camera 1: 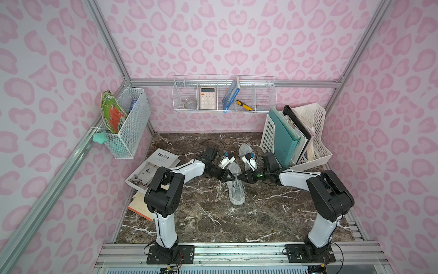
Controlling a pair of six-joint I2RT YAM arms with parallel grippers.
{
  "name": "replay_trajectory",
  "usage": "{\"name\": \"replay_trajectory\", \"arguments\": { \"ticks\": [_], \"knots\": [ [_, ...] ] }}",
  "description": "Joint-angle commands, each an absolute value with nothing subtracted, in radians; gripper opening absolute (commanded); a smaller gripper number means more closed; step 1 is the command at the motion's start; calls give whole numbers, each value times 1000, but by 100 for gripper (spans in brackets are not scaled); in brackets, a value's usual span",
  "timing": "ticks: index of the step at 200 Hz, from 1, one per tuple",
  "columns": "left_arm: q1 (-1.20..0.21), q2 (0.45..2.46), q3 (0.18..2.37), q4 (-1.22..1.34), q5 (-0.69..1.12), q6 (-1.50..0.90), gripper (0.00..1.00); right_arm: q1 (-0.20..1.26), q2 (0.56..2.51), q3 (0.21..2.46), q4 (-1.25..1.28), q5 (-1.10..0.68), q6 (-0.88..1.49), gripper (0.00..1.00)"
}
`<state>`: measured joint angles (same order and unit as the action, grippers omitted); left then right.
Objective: Tie the shoes
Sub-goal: Cross the shoelace with the shoelace.
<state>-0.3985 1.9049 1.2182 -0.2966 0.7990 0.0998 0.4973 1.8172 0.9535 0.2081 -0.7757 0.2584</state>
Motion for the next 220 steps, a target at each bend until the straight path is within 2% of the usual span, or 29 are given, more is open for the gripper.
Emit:
{"name": "replay_trajectory", "arguments": {
  "ticks": [1,60,168,220],
  "knots": [
    [-399,1895,1212,-279,807,90,13,500,1826,968,225,-779,264,28],
    [-399,1875,1187,-258,811,82,4,497,1861,978,281,-825,324,26],
    [-399,1870,1175,-249,819,80,4,502,1897,974,331,-900,369,24],
    [-399,1868,1170,-250,812,81,4,495,1887,962,362,-903,386,10]
  ]
}}
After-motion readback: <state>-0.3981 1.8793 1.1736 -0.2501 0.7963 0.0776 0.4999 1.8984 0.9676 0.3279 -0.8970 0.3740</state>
